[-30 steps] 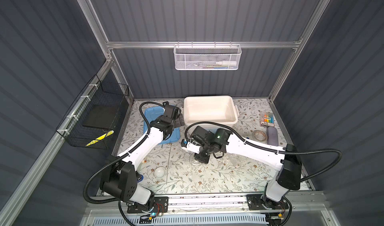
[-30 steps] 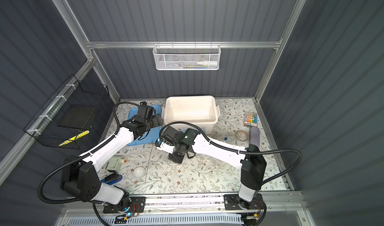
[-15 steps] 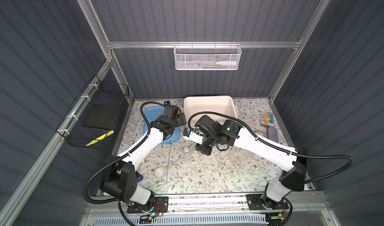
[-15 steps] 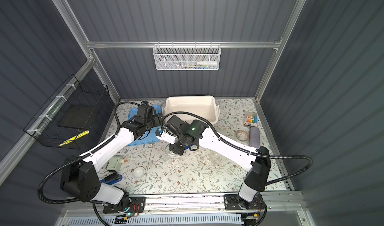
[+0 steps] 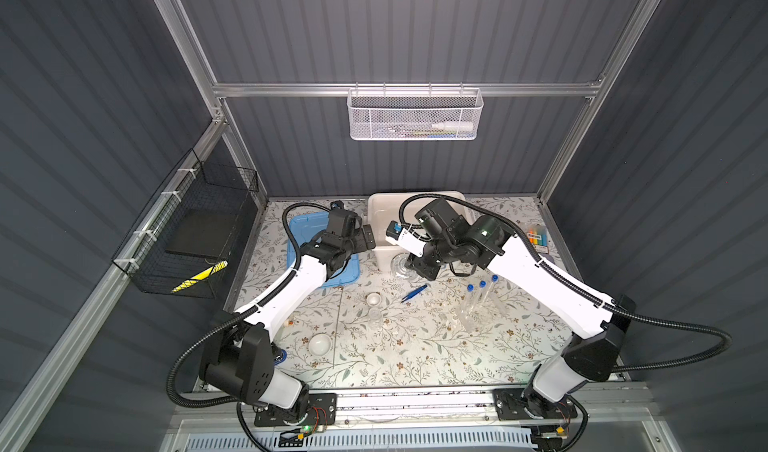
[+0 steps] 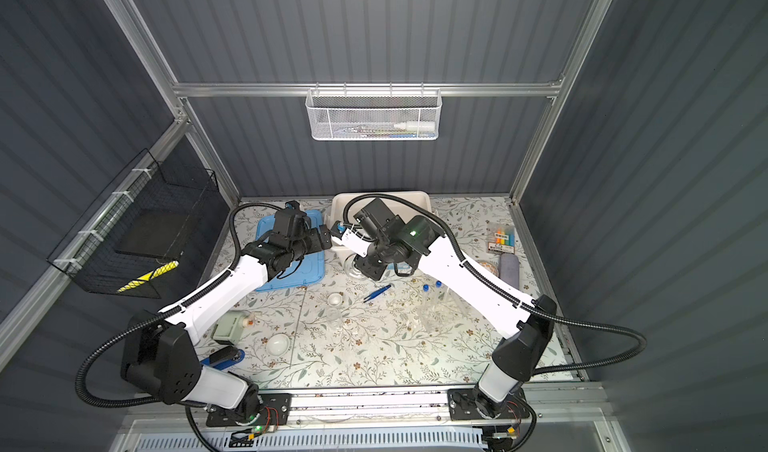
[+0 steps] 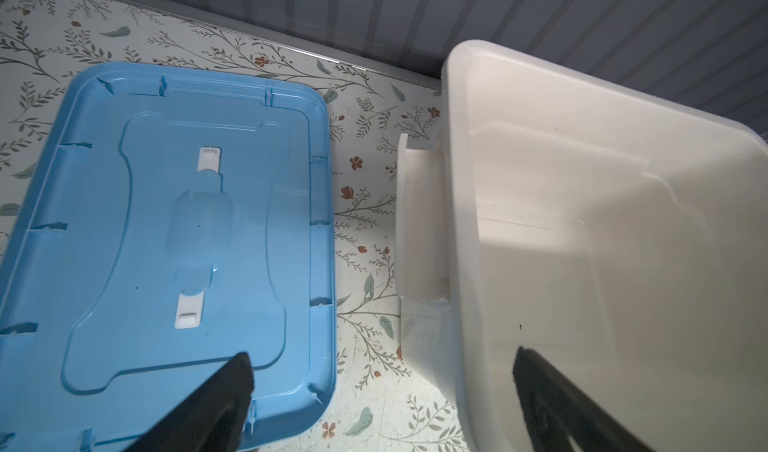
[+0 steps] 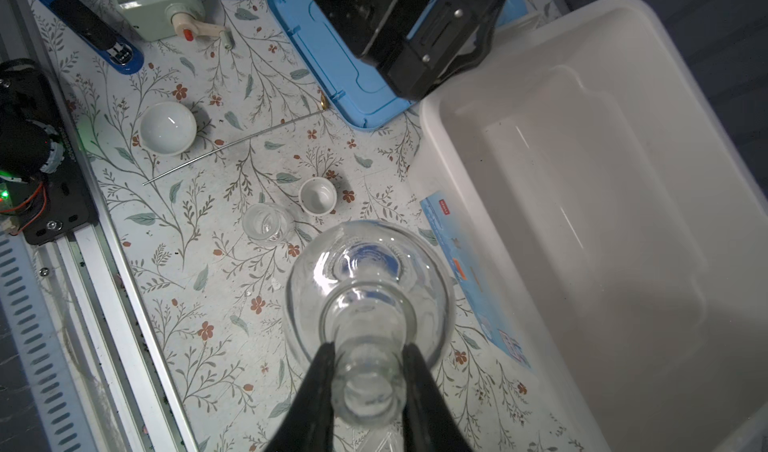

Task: Organize the chemistry lab equipment
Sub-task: 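Carry the flask with the right gripper over the white bin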

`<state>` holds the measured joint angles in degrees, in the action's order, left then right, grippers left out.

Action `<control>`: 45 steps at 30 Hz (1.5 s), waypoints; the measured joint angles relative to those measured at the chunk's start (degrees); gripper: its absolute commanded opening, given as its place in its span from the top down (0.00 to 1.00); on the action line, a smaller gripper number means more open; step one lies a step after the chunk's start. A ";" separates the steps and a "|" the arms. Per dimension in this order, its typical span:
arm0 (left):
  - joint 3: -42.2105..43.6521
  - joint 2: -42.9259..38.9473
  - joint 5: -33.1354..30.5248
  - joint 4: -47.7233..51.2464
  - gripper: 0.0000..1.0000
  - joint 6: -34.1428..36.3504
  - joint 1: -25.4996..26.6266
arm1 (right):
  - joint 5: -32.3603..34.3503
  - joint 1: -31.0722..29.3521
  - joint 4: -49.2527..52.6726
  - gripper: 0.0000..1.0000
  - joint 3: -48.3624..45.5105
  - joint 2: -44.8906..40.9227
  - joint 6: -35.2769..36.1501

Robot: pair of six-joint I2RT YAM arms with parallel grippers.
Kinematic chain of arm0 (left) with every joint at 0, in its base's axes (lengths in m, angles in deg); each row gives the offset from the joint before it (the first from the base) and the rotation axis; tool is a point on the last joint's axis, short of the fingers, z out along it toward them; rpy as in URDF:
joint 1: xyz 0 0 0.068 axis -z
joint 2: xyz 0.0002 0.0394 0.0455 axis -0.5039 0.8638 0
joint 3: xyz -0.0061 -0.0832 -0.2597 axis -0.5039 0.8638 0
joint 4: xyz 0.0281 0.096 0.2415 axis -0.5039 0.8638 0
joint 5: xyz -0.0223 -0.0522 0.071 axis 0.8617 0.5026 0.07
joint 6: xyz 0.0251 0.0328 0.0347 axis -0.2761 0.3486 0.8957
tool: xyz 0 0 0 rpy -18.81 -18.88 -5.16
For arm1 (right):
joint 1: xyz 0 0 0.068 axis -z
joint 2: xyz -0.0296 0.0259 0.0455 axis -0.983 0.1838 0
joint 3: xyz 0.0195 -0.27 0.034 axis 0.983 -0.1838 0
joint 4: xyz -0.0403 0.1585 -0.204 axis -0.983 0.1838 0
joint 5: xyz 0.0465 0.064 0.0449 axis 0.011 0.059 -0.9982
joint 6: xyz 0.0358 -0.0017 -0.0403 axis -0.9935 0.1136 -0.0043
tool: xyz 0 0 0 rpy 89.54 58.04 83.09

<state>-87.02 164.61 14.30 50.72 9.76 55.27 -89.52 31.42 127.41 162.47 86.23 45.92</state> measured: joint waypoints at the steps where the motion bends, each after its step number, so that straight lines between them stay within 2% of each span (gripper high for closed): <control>1: 0.00 0.04 0.55 -0.35 0.01 0.09 0.00 | -0.02 0.63 -0.26 0.84 0.31 0.00 0.20; 14: -0.09 3.80 9.40 -3.23 0.07 1.73 0.00 | -1.55 7.50 -5.38 0.84 3.98 2.05 0.70; 26: -1.01 5.57 17.94 -7.87 0.15 1.70 0.02 | -1.57 11.98 -8.98 0.83 4.98 8.96 0.35; 35: -1.01 5.73 21.79 -9.07 0.17 1.68 0.57 | -1.62 13.42 -9.90 0.83 5.55 11.50 -0.44; 45: -1.05 6.71 24.09 -11.58 0.16 0.57 4.70 | -1.57 14.56 -9.92 0.84 6.82 14.38 -0.48</control>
<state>-88.07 171.32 38.39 39.14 10.33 59.97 -91.09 45.98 117.49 169.29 100.61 45.44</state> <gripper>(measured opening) 0.835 0.249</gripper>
